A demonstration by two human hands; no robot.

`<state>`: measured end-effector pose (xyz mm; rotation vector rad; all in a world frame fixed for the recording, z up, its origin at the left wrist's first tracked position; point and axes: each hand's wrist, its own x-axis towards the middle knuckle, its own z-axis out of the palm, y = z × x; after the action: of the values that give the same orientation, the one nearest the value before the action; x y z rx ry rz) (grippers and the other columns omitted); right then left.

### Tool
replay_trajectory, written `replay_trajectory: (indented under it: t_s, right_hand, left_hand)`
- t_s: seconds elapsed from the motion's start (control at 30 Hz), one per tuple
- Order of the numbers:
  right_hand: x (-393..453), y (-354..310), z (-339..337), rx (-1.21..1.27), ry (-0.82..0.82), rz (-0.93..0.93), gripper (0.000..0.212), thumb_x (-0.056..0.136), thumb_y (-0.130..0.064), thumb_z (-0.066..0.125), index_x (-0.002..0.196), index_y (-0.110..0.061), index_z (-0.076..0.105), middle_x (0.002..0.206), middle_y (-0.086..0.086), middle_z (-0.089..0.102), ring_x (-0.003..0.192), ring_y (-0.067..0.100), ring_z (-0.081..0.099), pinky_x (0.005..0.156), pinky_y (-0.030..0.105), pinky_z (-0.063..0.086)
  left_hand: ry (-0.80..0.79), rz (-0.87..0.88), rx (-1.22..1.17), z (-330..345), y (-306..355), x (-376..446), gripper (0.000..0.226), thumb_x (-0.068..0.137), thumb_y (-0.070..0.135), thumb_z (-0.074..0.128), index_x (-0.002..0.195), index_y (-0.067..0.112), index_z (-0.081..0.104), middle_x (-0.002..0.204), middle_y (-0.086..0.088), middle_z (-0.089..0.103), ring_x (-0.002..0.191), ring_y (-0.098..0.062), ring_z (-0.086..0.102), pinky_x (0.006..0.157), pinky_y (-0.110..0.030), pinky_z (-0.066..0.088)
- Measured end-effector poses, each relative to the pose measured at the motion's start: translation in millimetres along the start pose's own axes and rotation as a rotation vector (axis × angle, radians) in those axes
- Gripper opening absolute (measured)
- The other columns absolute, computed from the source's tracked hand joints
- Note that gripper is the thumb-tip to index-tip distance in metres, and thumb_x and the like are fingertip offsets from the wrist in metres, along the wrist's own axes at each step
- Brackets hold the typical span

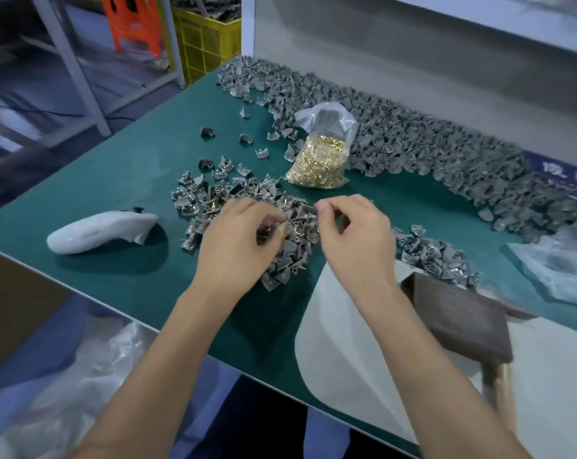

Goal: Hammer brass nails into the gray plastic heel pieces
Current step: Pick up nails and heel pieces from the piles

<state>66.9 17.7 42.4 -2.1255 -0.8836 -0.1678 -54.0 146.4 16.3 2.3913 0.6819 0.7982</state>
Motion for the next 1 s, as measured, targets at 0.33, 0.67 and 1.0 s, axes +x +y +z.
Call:
replay_trajectory:
  t_s: [0.33,0.67,1.0]
  right_hand:
    - [-28,84,-89,-0.278,-0.041,0.126,0.023,0.100,-0.036,0.058,0.083,-0.026,0.070,0.077,-0.011,0.067,0.072,0.012,0.055,0.058,0.029,0.039]
    - [-41,100,-87,-0.253,-0.041,0.067,0.016,0.098,-0.034,0.060,0.094,-0.033,0.075,0.093,-0.013,0.066,0.085,0.006,0.056,0.065,0.027,0.037]
    - [-42,103,-87,-0.155,0.000,0.085,0.015,0.098,-0.033,0.063,0.090,-0.029,0.075,0.084,-0.011,0.062,0.076,0.005,0.052,0.065,0.029,0.039]
  left_hand:
    - [-0.415,0.152,-0.026,42,55,-32,0.019,0.092,0.031,0.066,0.107,0.042,0.067,0.099,0.020,0.061,0.081,0.005,0.055,0.070,-0.024,0.045]
    - [-0.405,0.098,0.079,70,64,-22,0.023,0.093,0.044,0.069,0.111,0.030,0.074,0.095,0.009,0.058,0.089,-0.015,0.062,0.075,-0.035,0.052]
    - [-0.330,0.147,0.065,82,70,-25,0.005,0.094,0.037,0.069,0.093,0.031,0.068,0.092,0.016,0.057,0.085,-0.001,0.049,0.066,-0.029,0.041]
